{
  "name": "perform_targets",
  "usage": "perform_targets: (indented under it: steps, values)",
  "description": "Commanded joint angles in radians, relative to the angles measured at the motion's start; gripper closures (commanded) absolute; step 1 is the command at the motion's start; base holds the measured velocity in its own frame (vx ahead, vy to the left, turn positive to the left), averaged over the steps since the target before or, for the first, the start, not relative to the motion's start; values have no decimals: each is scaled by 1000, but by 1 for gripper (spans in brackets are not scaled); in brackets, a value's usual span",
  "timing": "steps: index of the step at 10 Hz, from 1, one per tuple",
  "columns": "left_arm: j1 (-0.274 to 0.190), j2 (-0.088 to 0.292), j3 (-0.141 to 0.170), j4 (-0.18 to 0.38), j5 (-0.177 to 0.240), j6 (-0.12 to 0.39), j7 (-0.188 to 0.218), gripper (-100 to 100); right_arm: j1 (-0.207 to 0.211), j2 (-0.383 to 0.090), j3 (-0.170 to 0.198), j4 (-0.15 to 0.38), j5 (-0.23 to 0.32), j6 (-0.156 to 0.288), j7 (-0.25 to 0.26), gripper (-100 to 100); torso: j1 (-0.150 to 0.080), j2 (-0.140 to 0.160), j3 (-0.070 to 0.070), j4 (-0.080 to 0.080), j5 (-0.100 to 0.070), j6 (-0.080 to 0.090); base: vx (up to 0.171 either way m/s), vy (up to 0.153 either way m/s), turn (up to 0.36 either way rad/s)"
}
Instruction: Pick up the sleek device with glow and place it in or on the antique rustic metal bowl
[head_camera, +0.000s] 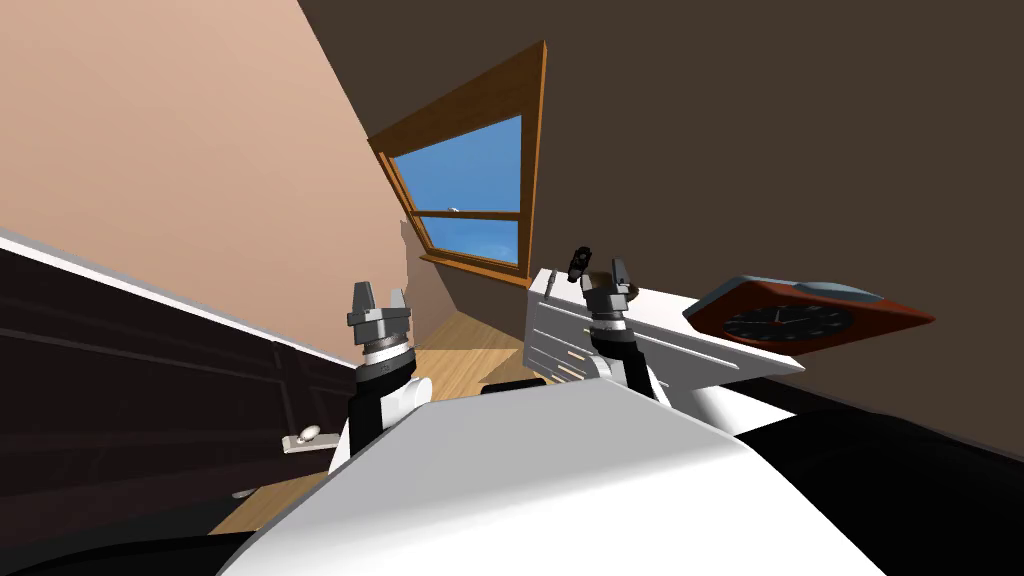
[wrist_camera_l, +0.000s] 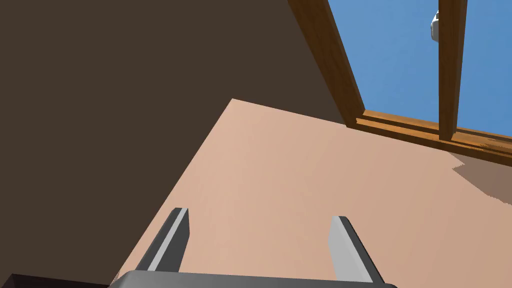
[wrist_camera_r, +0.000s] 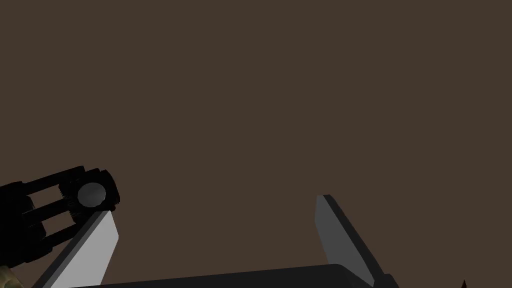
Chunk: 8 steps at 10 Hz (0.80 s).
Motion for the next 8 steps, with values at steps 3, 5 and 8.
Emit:
perform_targets:
  steps: [3,5,8]
  values:
    - [0,0,0,0,0,0,0,0,-30,-98,16,53,23,23,42,-100,4,7,4,1,1,0,-123,63,62]
    - [0,0,0,0,0,0,0,0,-53,-164,29,96,44,36,77,-100,5,11,6,2,1,0,-176,95,96]
    - [0,0,0,0,0,0,0,0,-81,-243,47,150,73,48,120,-100,4,12,7,3,1,0,-176,81,82]
